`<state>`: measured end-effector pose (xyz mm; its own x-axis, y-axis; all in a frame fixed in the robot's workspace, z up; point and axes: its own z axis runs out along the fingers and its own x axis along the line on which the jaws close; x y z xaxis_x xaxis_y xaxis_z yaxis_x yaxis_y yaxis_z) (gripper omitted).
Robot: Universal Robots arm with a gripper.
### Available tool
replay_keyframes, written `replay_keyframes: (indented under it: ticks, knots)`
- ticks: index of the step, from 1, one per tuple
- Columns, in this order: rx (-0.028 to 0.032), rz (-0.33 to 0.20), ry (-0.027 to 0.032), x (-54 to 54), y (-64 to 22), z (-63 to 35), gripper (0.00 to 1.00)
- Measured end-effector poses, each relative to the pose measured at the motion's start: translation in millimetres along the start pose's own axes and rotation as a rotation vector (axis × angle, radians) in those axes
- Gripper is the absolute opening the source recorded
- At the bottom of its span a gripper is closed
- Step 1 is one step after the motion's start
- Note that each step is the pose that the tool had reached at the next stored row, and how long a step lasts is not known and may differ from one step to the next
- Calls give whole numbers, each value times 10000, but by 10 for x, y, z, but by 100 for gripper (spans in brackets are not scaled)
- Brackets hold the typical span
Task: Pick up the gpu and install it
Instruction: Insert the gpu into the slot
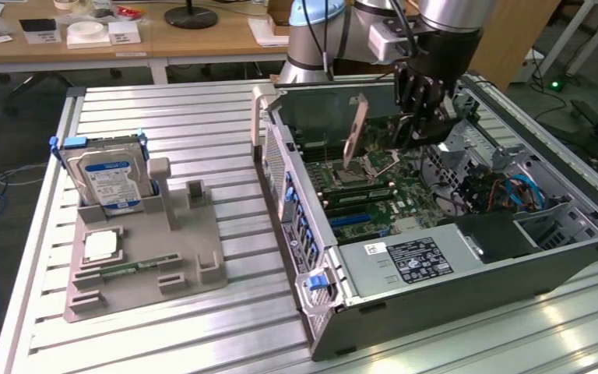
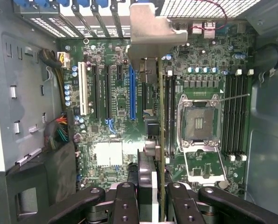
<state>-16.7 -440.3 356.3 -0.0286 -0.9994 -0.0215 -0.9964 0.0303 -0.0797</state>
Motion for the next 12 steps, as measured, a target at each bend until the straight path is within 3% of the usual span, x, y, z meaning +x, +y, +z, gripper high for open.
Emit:
replay_keyframes:
  ticks: [12]
  knots:
    - [-4,-15,-23,16,10,127,28]
